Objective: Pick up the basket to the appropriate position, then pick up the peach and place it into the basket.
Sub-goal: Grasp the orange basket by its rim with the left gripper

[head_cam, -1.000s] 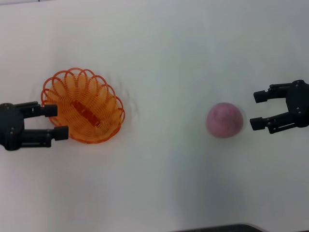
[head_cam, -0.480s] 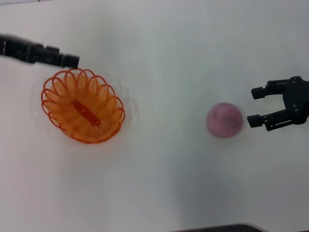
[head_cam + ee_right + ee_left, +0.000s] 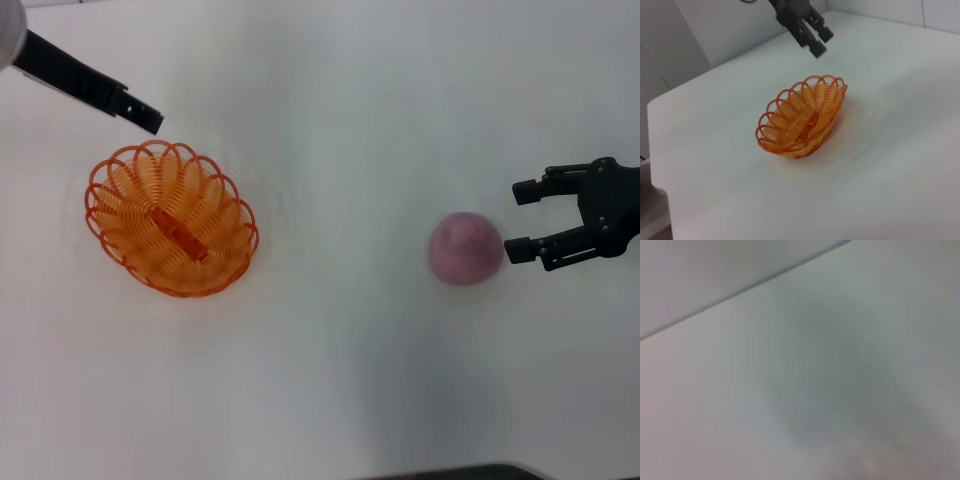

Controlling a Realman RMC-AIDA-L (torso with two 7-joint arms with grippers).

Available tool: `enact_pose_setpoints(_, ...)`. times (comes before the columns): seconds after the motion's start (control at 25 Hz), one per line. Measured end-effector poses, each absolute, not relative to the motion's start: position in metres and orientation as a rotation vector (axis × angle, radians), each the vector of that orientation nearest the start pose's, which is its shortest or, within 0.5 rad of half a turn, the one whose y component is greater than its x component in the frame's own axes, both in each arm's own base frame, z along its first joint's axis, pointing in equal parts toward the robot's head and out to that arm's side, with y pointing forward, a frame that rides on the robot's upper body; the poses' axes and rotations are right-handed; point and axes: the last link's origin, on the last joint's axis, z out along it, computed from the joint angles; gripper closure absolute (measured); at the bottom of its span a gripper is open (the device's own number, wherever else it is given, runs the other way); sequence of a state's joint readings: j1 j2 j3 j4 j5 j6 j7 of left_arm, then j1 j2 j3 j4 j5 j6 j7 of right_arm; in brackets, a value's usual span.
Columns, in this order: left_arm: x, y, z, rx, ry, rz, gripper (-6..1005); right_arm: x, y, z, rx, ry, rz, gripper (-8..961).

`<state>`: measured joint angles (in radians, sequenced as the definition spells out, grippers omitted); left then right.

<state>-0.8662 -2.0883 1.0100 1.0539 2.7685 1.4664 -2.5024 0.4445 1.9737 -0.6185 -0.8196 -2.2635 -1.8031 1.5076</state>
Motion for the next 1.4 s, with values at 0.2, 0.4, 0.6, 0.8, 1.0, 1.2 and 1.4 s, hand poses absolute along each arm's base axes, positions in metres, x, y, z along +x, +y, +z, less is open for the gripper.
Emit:
enact_pose_setpoints(0.2,-0.187,0.418,-0.006,-2.426,-1.005,0.529,129,0.309,0.289,0.059,-2.867,0.774,0.364,4)
enact_pose_setpoints(0.4,-0.2,0.417,-0.02,-2.424,-0.995,0.617,130,0.308,0.292,0.059,-2.863,0.764,0.358,3)
enact_pose_setpoints(0.6,-0.203,0.42,-0.015,-2.401,-1.016,0.597,230,0.306,0.295,0.059,-2.866,0.754,0.359,3)
enact_pose_setpoints(0.8,-0.203,0.421,-0.013,-2.401,-1.013,0.608,378,0.305,0.296,0.058,-2.868,0.749,0.36,3)
enact_pose_setpoints(1.0,-0.203,0.419,-0.013,-2.413,-1.014,0.635,502,0.303,0.299,0.058,-2.871,0.738,0.363,3)
enact_pose_setpoints(1.2,-0.204,0.418,-0.014,-2.419,-1.018,0.654,646,0.301,0.302,0.058,-2.865,0.73,0.359,4)
enact_pose_setpoints(1.4,-0.204,0.418,-0.013,-2.418,-1.036,0.649,818,0.3,0.304,0.058,-2.864,0.724,0.358,4)
